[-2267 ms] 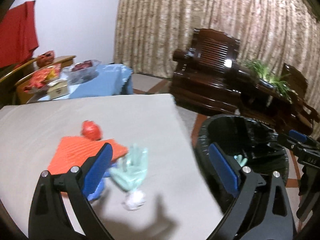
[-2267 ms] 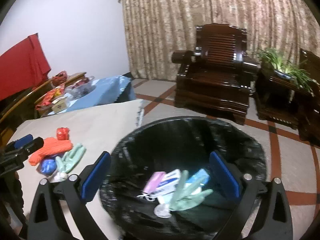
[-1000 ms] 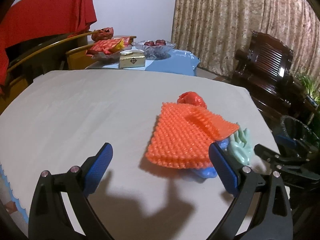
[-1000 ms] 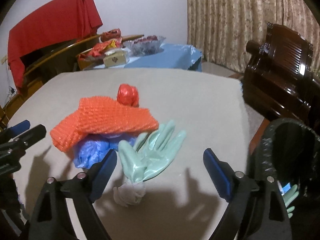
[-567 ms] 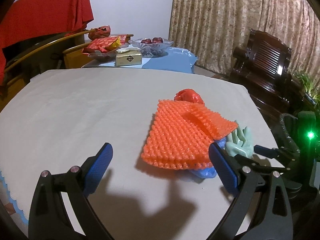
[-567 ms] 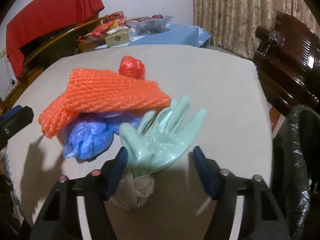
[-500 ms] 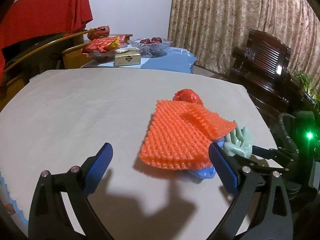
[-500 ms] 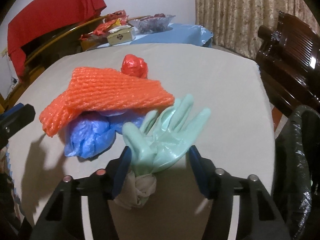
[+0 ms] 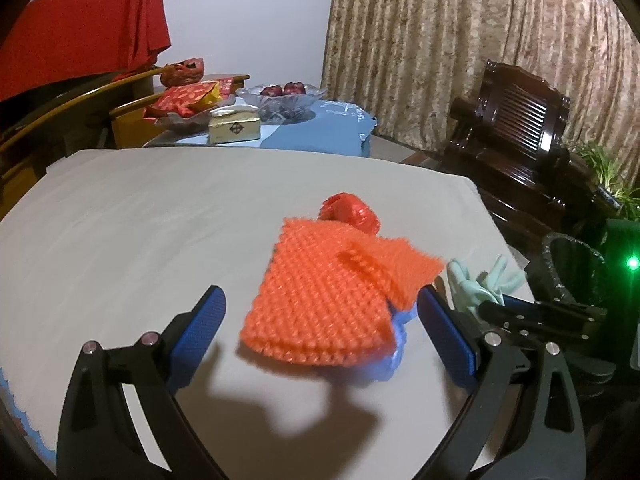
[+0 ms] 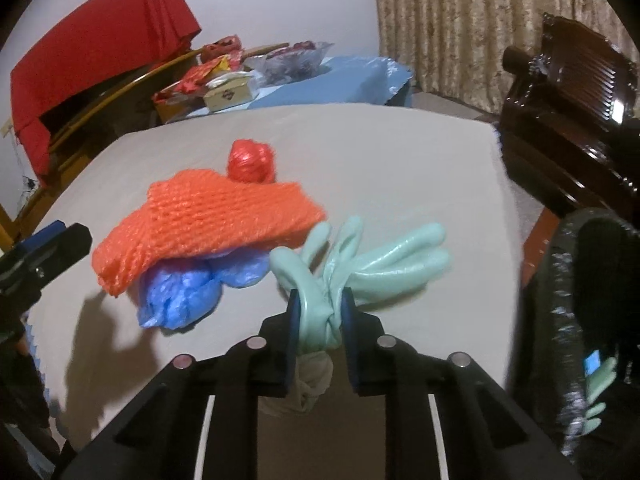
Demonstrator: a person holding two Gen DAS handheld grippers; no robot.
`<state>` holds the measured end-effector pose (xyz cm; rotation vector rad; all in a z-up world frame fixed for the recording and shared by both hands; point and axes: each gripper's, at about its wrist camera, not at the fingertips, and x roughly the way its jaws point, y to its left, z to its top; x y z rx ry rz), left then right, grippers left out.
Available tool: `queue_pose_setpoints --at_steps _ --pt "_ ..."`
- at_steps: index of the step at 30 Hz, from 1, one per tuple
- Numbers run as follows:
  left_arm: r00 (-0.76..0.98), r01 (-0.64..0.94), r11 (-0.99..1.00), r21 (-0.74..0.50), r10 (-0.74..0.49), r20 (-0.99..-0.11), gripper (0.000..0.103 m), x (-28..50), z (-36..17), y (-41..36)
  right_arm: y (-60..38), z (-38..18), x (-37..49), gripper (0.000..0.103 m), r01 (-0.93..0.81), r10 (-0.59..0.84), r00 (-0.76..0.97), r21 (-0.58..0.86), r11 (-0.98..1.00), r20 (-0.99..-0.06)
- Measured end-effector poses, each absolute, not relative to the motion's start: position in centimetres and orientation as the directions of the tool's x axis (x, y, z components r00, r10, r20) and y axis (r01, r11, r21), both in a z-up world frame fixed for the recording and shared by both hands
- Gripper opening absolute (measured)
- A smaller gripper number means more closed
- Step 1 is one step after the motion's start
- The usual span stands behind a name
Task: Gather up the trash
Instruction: 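Grasp the orange foam net with the left gripper while the right gripper holds the glove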
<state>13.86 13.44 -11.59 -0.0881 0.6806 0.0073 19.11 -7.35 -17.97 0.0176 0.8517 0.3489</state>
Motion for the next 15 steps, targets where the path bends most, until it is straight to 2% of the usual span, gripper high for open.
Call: queue_pose_setpoints --at_steps 3,7,11,15 --pt "0.777 -0.016 0.996 -0.087 -0.042 -0.628 0.093 14.7 -11.5 12.8 -7.8 -17.8 19.4 0.019 -0.284 0.304 0.608 0.157 0.946 -0.733" --pt "0.765 0.015 0.997 -0.079 -0.062 -0.641 0.083 16.3 -11.9 11.7 -8.3 -17.4 19.6 0.019 -0.274 0.304 0.618 0.163 0.948 -0.725" --pt "0.752 0.032 0.995 -0.091 -0.084 -0.654 0.081 17.8 -12.5 11.1 -8.8 -17.1 20.0 0.019 -0.271 0.305 0.625 0.166 0.948 -0.718" --pt "0.719 0.046 0.992 -0.116 -0.113 -0.686 0.068 19.6 -13.6 10.7 -9.1 -16.9 20.2 0.019 -0.268 0.307 0.625 0.172 0.948 -0.718"
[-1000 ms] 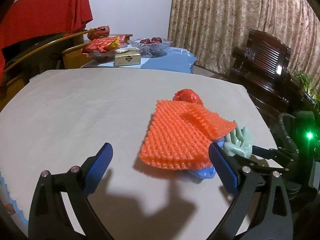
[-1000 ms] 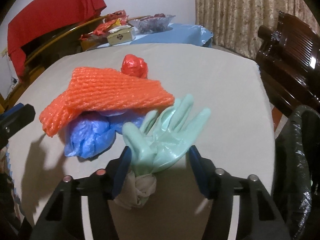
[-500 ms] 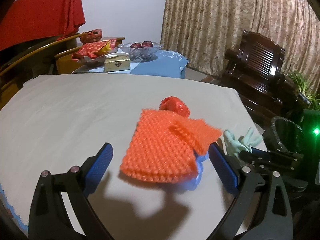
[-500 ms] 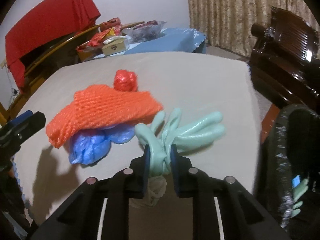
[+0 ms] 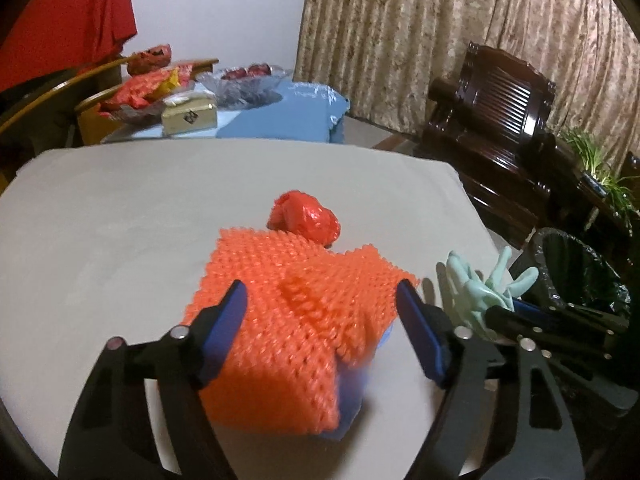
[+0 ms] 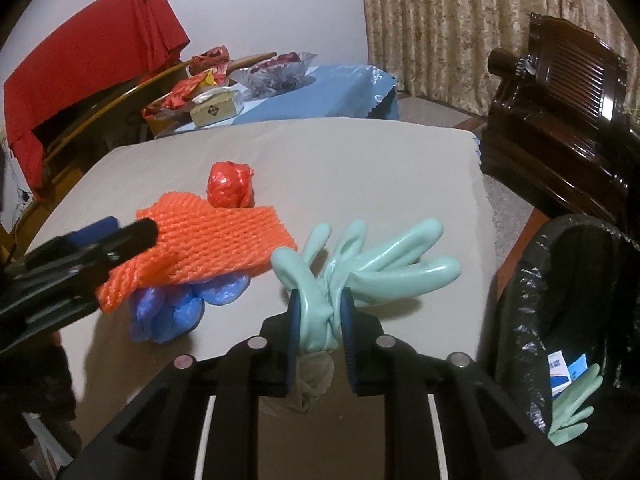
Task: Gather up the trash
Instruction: 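Grasp the orange foam net with the left gripper while the right gripper holds the glove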
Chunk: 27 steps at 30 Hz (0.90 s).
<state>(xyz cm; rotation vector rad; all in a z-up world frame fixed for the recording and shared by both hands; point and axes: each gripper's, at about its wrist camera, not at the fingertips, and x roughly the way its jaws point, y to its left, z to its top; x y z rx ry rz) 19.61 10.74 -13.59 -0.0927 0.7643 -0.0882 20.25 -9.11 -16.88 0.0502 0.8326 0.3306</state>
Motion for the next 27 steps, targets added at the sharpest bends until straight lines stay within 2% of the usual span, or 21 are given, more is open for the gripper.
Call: queue_pose_setpoints --at_steps 3,5,7,10,19,26,27 --pt "0.697 0.049 0.99 -0.134 -0.13 -0.705 0.056 20.6 -14.3 10.5 -9.2 -16.8 20.3 0.019 -0.27 0.31 0.623 0.175 0.947 -0.718" --pt "0.692 0.052 0.988 -0.144 -0.139 -0.708 0.044 20.8 -14.4 10.4 -9.1 -16.9 20.2 0.019 -0.271 0.308 0.624 0.171 0.947 -0.718" --pt "0.692 0.064 0.989 -0.137 -0.143 -0.707 0.023 20.9 -14.3 9.9 -9.1 -16.8 20.3 0.019 -0.271 0.31 0.624 0.173 0.947 -0.717" --pt "0.698 0.085 0.987 -0.138 -0.158 -0.699 0.01 20.5 -14.0 9.4 -9.0 -16.7 20.2 0.019 -0.275 0.31 0.627 0.17 0.946 -0.715" --pt "0.732 0.1 0.984 -0.148 -0.174 -0.658 0.007 18.1 -12.3 9.3 -9.2 -15.9 19.4 0.019 -0.285 0.316 0.638 0.166 0.944 -0.702" --pt "0.732 0.08 0.989 -0.128 -0.146 -0.666 0.007 16.5 -12.5 10.4 -9.7 -16.1 19.2 0.019 -0.277 0.307 0.633 0.162 0.947 -0.711" --pt "0.729 0.077 0.989 -0.125 -0.142 -0.67 0.01 16.2 -12.6 10.6 -9.6 -16.1 19.2 0.019 -0.278 0.307 0.633 0.162 0.947 -0.711"
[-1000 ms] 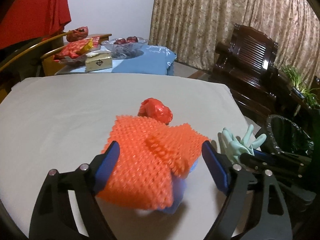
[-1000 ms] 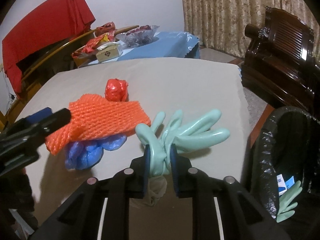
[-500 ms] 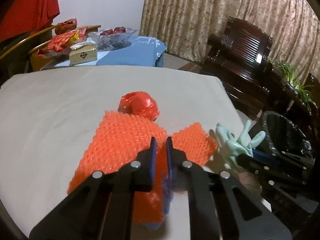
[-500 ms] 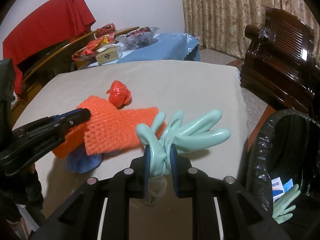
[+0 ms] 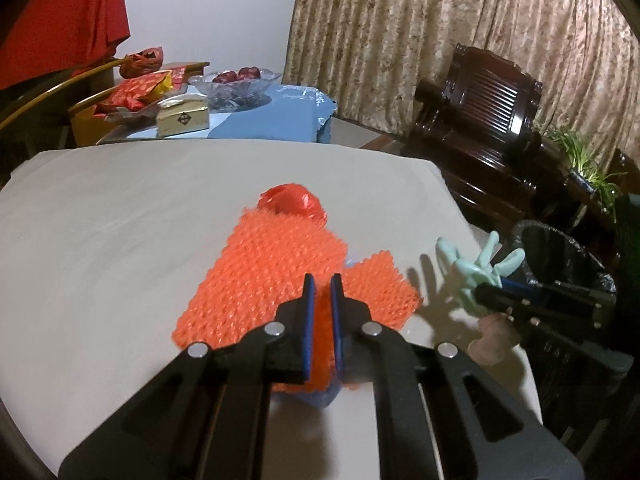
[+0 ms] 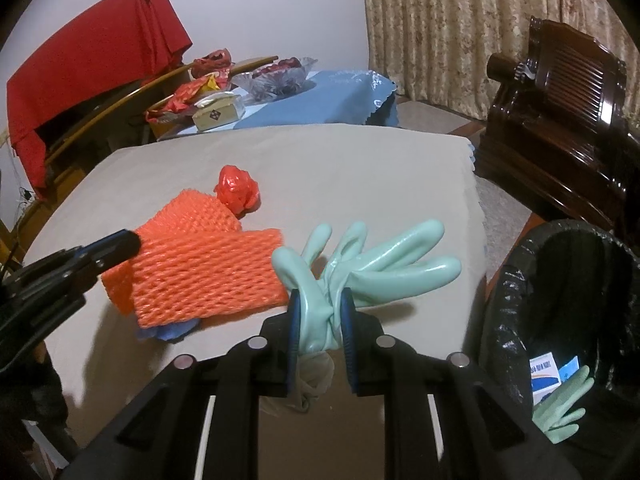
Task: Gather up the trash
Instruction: 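Grasp the orange foam net with the left gripper while the right gripper holds the glove, then carry the net and glove over the bin and open both grippers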
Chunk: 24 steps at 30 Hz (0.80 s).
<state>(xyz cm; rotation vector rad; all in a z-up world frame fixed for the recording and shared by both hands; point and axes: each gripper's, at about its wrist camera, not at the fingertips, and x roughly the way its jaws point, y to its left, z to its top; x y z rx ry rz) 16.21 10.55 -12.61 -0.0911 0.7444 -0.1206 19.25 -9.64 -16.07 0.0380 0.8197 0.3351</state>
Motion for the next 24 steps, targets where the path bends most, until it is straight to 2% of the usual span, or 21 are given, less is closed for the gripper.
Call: queue_pose_setpoints --at_steps 2,4,8,10,11,13,14,24 --pt "0.724 0.073 0.989 -0.128 -0.141 -0.676 0.018 16.0 -12.9 10.8 -9.6 -16.1 19.3 0.019 -0.279 0.308 0.631 0.162 0.946 -0.712" --pt "0.72 0.066 0.989 -0.129 -0.137 -0.681 0.048 16.0 -13.1 10.9 -9.6 -16.3 19.3 0.019 -0.281 0.31 0.626 0.165 0.946 -0.715" --pt "0.712 0.066 0.991 -0.116 -0.128 -0.69 0.057 16.3 -13.5 10.8 -9.6 -16.5 19.3 0.019 -0.283 0.312 0.622 0.165 0.945 -0.719" --pt "0.705 0.067 0.991 -0.113 -0.127 -0.698 0.053 16.5 -13.8 10.7 -9.7 -16.5 19.3 0.019 -0.283 0.312 0.622 0.165 0.945 -0.718" --pt "0.701 0.068 0.992 -0.105 -0.122 -0.702 0.047 16.7 -13.9 10.5 -9.7 -16.4 19.3 0.019 -0.283 0.312 0.624 0.165 0.945 -0.716" --pt "0.693 0.083 0.992 -0.095 -0.127 -0.71 0.011 16.8 -14.1 10.2 -9.7 -16.4 19.2 0.019 -0.283 0.311 0.628 0.164 0.945 -0.713" --pt "0.691 0.094 0.991 -0.099 -0.137 -0.71 0.004 16.7 -14.2 10.2 -9.7 -16.3 19.1 0.019 -0.283 0.311 0.63 0.162 0.945 -0.712" --pt "0.75 0.1 0.986 -0.135 -0.164 -0.641 0.002 14.5 -10.8 10.1 -10.6 -14.5 17.8 0.019 -0.289 0.324 0.657 0.17 0.942 -0.681"
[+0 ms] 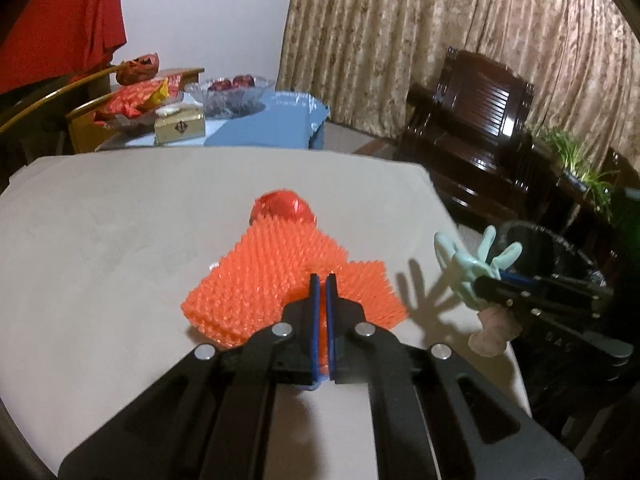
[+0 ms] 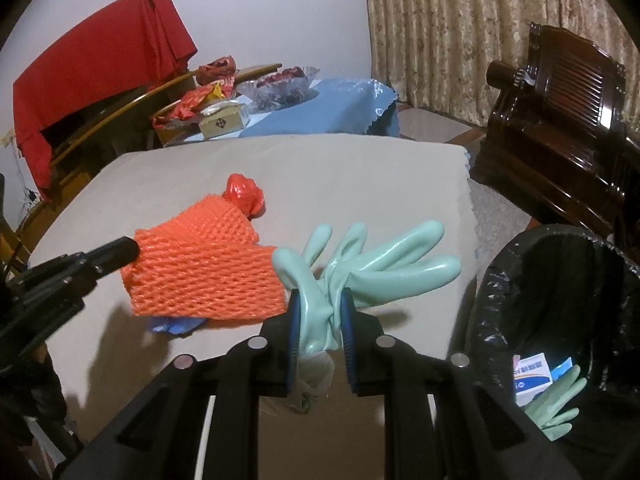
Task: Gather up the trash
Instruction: 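Carry the net and glove over the bin and open both grippers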
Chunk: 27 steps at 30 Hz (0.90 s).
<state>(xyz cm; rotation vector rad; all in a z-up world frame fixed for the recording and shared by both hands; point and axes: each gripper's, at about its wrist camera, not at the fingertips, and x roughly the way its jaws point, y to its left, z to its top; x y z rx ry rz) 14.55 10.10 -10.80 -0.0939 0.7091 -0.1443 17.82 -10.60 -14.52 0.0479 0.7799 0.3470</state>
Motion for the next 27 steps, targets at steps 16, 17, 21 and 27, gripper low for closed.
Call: queue_pose_setpoints --at_steps 16,17,21,27 --pt "0.793 0.137 0.984 -0.116 -0.179 -0.582 0.002 12.7 -7.1 7.3 -12.4 -10.7 15.1 0.019 -0.315 0.35 0.697 0.171 0.934 -0.626" --pt "0.793 0.138 0.983 -0.118 -0.181 -0.581 0.002 12.6 -7.1 7.2 -12.5 -10.6 15.0 0.019 -0.314 0.348 0.699 0.17 0.934 -0.624" --pt "0.796 0.149 0.981 -0.123 -0.193 -0.574 0.002 12.5 -6.7 6.6 -13.3 -10.0 14.6 0.019 -0.306 0.342 0.711 0.167 0.937 -0.614" --pt "0.808 0.172 0.976 -0.132 -0.217 -0.548 0.002 12.4 -5.5 5.8 -14.6 -8.7 14.2 0.019 -0.29 0.328 0.738 0.162 0.943 -0.59"
